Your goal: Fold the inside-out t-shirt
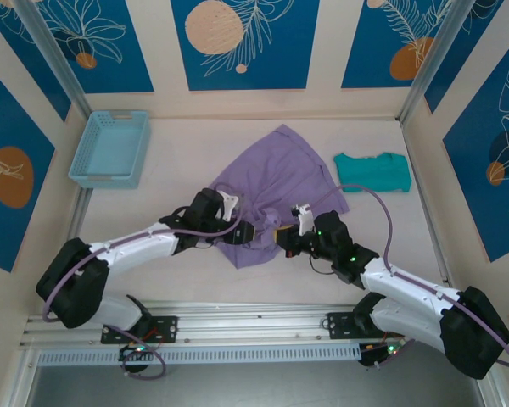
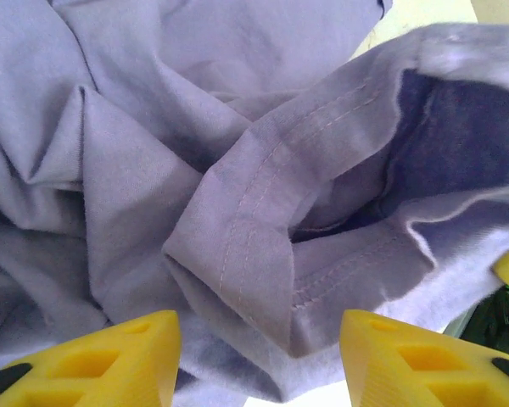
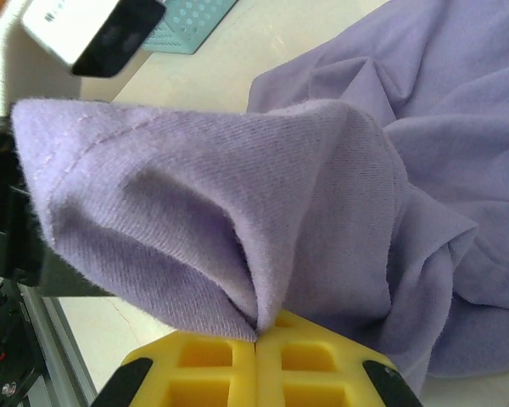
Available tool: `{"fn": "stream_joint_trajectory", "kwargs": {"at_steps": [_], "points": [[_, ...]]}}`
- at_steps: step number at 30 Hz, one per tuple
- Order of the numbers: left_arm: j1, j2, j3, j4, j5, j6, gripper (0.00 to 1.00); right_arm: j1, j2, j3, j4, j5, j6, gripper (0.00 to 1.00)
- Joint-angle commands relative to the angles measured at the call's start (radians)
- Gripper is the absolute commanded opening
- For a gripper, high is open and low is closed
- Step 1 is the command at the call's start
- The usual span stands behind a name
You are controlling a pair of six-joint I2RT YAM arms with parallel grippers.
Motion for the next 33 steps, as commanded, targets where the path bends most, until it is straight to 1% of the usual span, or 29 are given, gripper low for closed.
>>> {"fn": "stream_joint_trajectory", "kwargs": {"at_steps": [1, 3, 4, 5, 8, 9, 10, 12, 14, 17, 20, 22, 24, 29, 33], "points": [[0.007, 0.035, 0.028, 0.060, 0.049, -0.019, 0.50, -0.005, -0.017, -0.010, 0.028, -0.007, 0.006, 0.00], [0.007, 0.054, 0.035, 0.071, 0.061, -0.023, 0.44, -0.005, -0.019, -0.010, 0.029, -0.007, 0.006, 0.00], [0.007, 0.062, 0.040, 0.074, 0.064, -0.023, 0.36, -0.006, -0.019, -0.011, 0.028, -0.007, 0.005, 0.00], [0.007, 0.062, 0.044, 0.075, 0.061, -0.020, 0.26, -0.006, -0.022, -0.012, 0.028, -0.006, 0.004, 0.00], [0.014, 0.028, 0.042, 0.082, 0.035, -0.007, 0.11, -0.005, -0.031, -0.020, 0.002, 0.003, -0.011, 0.00], [0.016, 0.010, 0.040, 0.081, 0.029, 0.005, 0.09, -0.003, -0.035, -0.021, -0.015, 0.007, -0.020, 0.00], [0.024, -0.017, 0.036, 0.077, 0.019, 0.022, 0.07, -0.003, -0.042, -0.022, -0.037, 0.013, -0.034, 0.02], [0.035, -0.076, 0.027, 0.067, -0.005, 0.065, 0.03, 0.000, -0.061, -0.023, -0.089, 0.017, -0.062, 0.10], [0.041, -0.144, 0.016, 0.058, -0.023, 0.124, 0.01, 0.002, -0.101, -0.021, -0.156, 0.010, -0.096, 0.20], [0.041, -0.226, 0.007, 0.048, -0.027, 0.218, 0.01, 0.003, -0.204, -0.016, -0.253, 0.002, -0.139, 0.33], [0.041, -0.281, 0.003, 0.036, -0.025, 0.284, 0.01, 0.003, -0.314, 0.010, -0.343, 0.016, -0.171, 0.42], [0.040, -0.306, 0.002, 0.029, -0.019, 0.314, 0.01, 0.003, -0.360, 0.045, -0.388, 0.036, -0.190, 0.45], [0.040, -0.329, 0.002, 0.021, -0.012, 0.339, 0.01, 0.003, -0.375, 0.085, -0.419, 0.048, -0.213, 0.46], [0.041, -0.393, 0.009, -0.013, -0.013, 0.383, 0.00, 0.003, -0.357, 0.171, -0.434, 0.053, -0.265, 0.48], [0.040, -0.429, 0.019, -0.053, -0.049, 0.415, 0.00, 0.002, -0.339, 0.213, -0.420, 0.048, -0.295, 0.48]]}}
